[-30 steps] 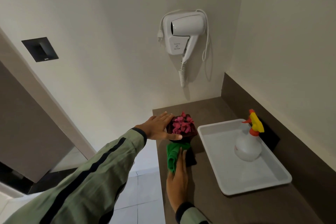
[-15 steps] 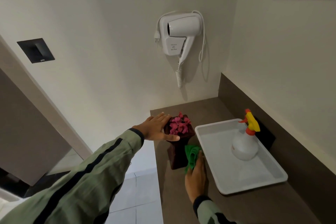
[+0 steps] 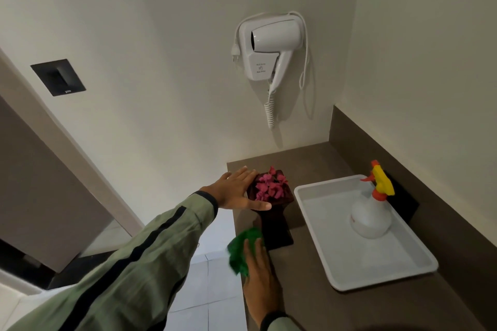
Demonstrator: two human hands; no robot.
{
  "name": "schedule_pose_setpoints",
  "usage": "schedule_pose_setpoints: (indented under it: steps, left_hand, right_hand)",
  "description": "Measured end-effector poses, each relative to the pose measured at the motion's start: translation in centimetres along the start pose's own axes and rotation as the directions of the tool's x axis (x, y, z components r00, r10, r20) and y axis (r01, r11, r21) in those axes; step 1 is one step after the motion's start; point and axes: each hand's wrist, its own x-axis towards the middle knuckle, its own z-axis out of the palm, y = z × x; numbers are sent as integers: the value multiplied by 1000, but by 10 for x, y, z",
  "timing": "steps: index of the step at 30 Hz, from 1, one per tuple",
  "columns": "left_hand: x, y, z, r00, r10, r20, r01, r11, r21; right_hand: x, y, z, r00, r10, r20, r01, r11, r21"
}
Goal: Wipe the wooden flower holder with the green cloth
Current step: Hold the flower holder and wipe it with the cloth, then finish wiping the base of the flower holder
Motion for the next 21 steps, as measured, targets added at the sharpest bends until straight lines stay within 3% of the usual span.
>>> schedule_pose_setpoints:
  steps: [3, 6, 9, 10, 12, 14, 15, 16, 19, 21]
  left_hand:
    - [0, 2, -3, 1000, 8, -3, -8, 1000, 19]
    - [-7, 5, -5, 999, 4, -39, -1, 997, 75]
    - [-27, 12, 10, 958, -20, -286, 7, 999, -46]
    - [-38, 15, 19, 898, -63, -435, -10, 986, -164]
    - [-65, 21, 46, 689, -213, -693, -65, 934, -351]
    - [-91, 33, 78, 500, -335, -799, -78, 901, -427]
    - [-100, 46, 93, 473, -386, -792, -71, 879, -471]
    - [-105, 59, 106, 493, -433, -754, -66, 846, -529]
    - [-101, 109, 134, 679, -533, -505, -25, 671, -741]
    - [-83, 138, 138, 811, -527, -252, -12, 417, -909]
  right_hand:
    - [-2, -4, -10, 983, -124, 135, 129, 991, -31]
    - [-10, -7, -28, 995, -82, 62, 78, 995, 69]
    - [-24, 4, -61, 998, -42, -36, 50, 964, 262]
    - [-27, 9, -75, 998, 7, -70, 14, 952, 305]
    - [-34, 22, -99, 988, 132, -77, -92, 916, 391]
    - [-37, 38, -118, 970, 230, -79, -141, 798, 586]
    - [-39, 46, -131, 961, 261, -92, -136, 735, 664]
    - [-38, 53, -140, 954, 283, -94, -133, 685, 716]
    - [-35, 75, -168, 957, 291, -16, -150, 539, 829]
    - [-33, 91, -182, 949, 314, 38, -192, 476, 858]
